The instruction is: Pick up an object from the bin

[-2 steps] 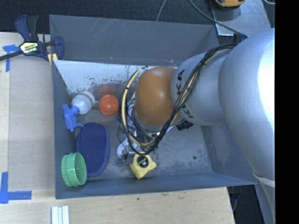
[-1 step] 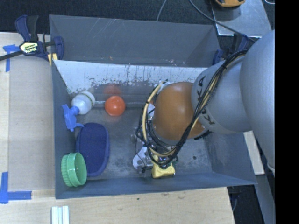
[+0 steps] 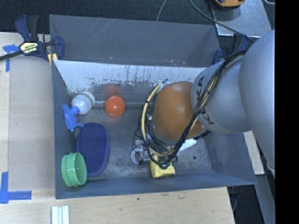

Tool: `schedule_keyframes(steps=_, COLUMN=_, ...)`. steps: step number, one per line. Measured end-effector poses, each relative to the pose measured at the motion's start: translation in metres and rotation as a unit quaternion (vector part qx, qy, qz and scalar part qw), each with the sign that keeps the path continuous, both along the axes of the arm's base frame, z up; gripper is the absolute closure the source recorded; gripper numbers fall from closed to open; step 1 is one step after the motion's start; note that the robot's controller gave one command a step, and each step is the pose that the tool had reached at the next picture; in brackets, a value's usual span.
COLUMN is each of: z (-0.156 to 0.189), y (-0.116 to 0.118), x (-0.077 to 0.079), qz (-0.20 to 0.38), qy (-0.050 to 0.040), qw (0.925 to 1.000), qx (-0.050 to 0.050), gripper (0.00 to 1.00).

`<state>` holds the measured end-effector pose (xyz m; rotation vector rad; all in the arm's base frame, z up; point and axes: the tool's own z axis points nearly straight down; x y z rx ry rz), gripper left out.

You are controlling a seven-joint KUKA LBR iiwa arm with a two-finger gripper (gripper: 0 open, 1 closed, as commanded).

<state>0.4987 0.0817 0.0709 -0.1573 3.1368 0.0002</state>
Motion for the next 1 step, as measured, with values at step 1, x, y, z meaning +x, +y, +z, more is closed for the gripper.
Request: schedule_keyframes(steps=1, z=0.0711, y=0.0439, x=-0.0081, qz=0.056, qy=-0.0047, qw=0.9984, qx=0.002, gripper=1.00)
